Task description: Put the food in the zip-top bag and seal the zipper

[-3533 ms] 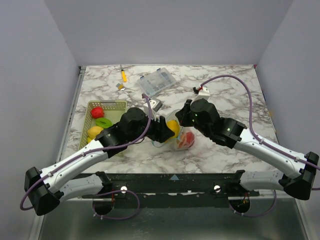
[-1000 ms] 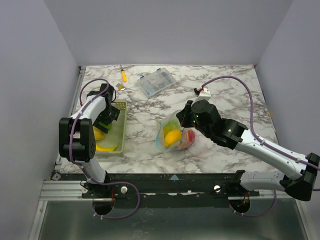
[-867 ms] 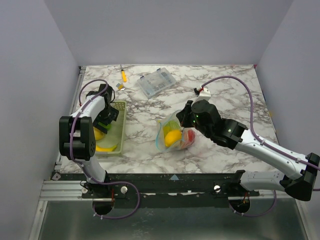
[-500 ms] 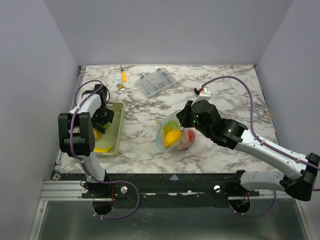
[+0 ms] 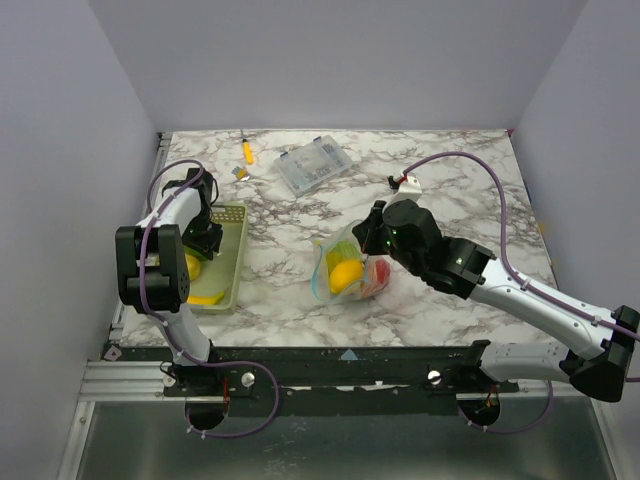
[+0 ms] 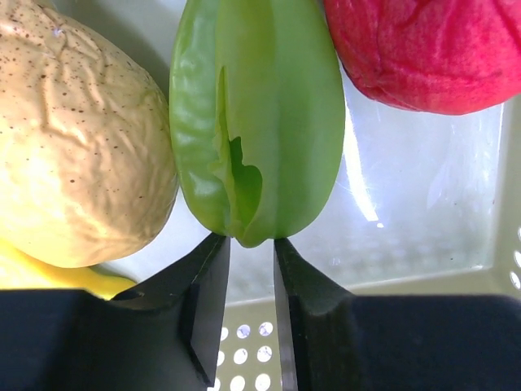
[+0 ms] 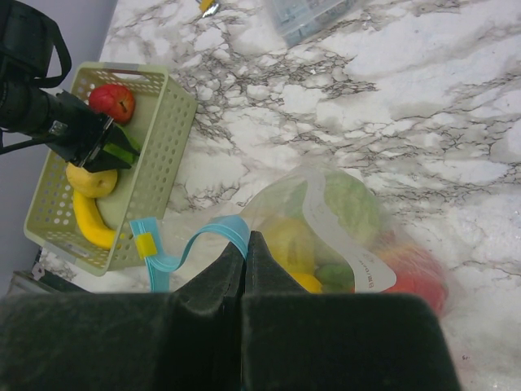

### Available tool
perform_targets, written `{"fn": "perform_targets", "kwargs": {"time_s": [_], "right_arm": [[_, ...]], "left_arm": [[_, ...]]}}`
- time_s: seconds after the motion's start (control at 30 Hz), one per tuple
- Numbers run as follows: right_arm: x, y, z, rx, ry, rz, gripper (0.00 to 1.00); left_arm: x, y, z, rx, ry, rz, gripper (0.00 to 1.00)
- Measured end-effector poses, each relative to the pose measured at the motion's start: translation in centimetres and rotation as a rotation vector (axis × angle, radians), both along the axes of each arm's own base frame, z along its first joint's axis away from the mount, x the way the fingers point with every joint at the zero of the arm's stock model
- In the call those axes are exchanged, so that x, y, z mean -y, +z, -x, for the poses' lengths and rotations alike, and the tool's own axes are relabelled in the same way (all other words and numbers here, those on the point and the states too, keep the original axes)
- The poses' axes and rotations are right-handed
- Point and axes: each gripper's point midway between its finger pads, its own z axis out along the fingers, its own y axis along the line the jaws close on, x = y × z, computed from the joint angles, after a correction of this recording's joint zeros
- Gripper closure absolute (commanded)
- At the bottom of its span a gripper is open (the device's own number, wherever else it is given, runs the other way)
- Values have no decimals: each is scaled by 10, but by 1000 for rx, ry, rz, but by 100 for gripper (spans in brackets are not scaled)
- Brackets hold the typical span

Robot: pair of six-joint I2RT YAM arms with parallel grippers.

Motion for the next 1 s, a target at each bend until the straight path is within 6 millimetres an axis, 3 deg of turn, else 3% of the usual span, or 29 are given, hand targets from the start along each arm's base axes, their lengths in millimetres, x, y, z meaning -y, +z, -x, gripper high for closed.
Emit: {"fn": "perform_targets", "kwargs": {"time_s": [0.27, 0.33, 0.43, 0.5, 0.8, 1.0], "right_arm": [[0, 0, 0, 0, 0, 0, 99], [0, 0, 0, 0, 0, 0, 99], [0, 0, 0, 0, 0, 0, 99], [0, 0, 0, 0, 1, -1, 99], [-2, 0, 0, 0, 8, -7, 99], [0, 2, 1, 7, 7, -14, 99]], "left_arm": [[2, 8, 5, 34, -11, 5, 75], [4, 15, 7, 58, -35, 1, 66], [0, 25, 8, 90, -62, -24, 37], [-6, 33, 6, 114, -78, -55, 29], [-44, 55, -18, 178, -51, -128, 28], [-58, 48, -36, 161, -42, -135, 28]]}}
